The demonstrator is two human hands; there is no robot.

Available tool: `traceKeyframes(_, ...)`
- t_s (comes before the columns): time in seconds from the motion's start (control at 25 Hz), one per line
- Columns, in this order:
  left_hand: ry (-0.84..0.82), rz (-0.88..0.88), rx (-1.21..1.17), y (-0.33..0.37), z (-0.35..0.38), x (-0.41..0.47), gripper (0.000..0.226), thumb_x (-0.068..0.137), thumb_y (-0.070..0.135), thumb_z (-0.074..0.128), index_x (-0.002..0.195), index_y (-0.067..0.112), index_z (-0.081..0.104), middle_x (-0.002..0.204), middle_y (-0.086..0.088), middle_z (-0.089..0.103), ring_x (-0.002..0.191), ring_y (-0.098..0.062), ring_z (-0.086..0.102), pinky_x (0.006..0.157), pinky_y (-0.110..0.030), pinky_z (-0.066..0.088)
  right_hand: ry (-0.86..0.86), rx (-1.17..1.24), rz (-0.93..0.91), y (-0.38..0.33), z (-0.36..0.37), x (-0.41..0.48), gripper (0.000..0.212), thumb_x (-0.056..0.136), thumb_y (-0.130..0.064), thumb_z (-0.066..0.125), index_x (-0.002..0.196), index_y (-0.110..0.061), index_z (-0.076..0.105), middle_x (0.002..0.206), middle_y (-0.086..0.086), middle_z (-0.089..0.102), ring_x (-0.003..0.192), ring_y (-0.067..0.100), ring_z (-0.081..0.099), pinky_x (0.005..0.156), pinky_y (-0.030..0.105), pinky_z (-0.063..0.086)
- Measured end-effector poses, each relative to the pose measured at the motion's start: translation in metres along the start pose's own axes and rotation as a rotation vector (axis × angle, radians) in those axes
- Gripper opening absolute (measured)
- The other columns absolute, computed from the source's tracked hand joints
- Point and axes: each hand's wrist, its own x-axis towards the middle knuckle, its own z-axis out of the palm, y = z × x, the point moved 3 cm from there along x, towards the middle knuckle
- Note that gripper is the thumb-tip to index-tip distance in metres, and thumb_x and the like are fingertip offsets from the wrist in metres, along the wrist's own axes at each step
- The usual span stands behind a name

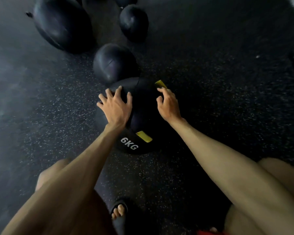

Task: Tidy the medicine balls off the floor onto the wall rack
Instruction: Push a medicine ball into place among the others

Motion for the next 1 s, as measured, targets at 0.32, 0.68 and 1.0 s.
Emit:
traceKeyframes(0.32, 0.003, 0.507, -0.294, 0.080, 0.005, -0.008, 0.034, 0.087, 0.014, 0.053, 0.114, 0.018, 0.074, 0.107, -0.007, 0.068, 0.100, -0.030, 0.057, 0.086, -0.040, 0.048, 0.034, 0.085, 0.118, 0.033, -0.026, -0.002, 0.051, 0.101, -0.052, 0.041, 0.145, -0.028, 0.049, 0.155, 0.004, 0.043, 0.146, 0.020, 0.033, 0.119, 0.045, 0.029)
traceKeyframes(0.68, -0.444, -0.119, -0.329, 0.049, 0.037, 0.022, 0.072, 0.089, 0.072, 0.041, 0.148, 0.029, 0.041, 0.149, -0.014, 0.041, 0.137, -0.041, 0.036, 0.112, -0.061, 0.025, 0.161, 0.253, 0.185, 0.076, -0.043, -0.033, 0.042, 0.105, -0.028, 0.037, 0.145, -0.020, 0.051, 0.152, 0.001, 0.046, 0.141, 0.014, 0.040, 0.119, 0.032, 0.030)
traceKeyframes(1.0, -0.240, 0.287, -0.146, 0.148, 0.034, -0.040, 0.045, 0.093, 0.049, 0.047, 0.131, 0.029, 0.062, 0.135, -0.011, 0.055, 0.126, -0.039, 0.042, 0.103, -0.054, 0.030, 0.448, -0.033, 0.313, 0.073, -0.086, -0.090, 0.051, 0.103, -0.045, 0.039, 0.141, -0.014, 0.054, 0.147, 0.010, 0.050, 0.139, 0.024, 0.041, 0.115, 0.038, 0.032)
